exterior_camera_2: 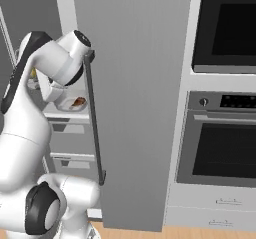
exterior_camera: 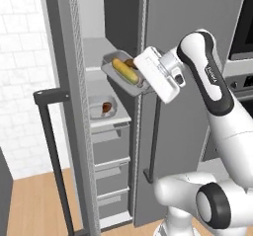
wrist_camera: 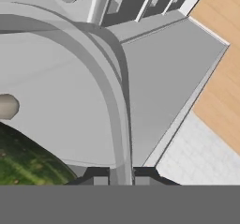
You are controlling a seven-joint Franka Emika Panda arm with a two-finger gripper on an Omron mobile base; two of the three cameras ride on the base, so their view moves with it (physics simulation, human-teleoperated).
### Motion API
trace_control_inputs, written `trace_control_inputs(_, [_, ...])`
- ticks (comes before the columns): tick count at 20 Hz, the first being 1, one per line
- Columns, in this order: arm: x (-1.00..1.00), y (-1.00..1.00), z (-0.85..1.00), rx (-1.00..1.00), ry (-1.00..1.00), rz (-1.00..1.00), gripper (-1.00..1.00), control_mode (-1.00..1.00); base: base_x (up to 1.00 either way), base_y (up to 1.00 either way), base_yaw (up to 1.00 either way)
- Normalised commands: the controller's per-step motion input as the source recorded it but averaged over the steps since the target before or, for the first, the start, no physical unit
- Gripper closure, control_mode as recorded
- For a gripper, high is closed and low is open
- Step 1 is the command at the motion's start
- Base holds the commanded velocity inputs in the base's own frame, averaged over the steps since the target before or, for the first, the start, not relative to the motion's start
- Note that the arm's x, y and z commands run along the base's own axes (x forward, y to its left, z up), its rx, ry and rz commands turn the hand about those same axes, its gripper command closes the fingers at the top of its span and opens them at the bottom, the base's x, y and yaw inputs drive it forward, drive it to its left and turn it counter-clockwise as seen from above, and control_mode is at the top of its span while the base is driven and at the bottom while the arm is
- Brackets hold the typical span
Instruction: Take the meat container that has the chicken drumstick and place it on the second highest rack of the freezer. Then take the vegetable container that has the mushroom and cucumber and place it on the highest rack of the freezer.
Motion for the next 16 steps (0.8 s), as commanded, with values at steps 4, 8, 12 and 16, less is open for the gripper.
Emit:
trace_control_inputs(4, [0.00,0.00,0.00,0.00,0.00,0.00,1.00,1.00,0.65,0.01,-0.04])
trace_control_inputs(8, [0.00,0.00,0.00,0.00,0.00,0.00,1.00,1.00,-0.01,0.34,0.01])
trace_control_inputs(12, [0.00,0.00,0.00,0.00,0.00,0.00,1.00,1.00,0.05,0.24,0.03])
trace_control_inputs(16, [0.28,0.17,0.00,-0.11,0.00,0.00,1.00,-1.00,0.00,0.00,0.00])
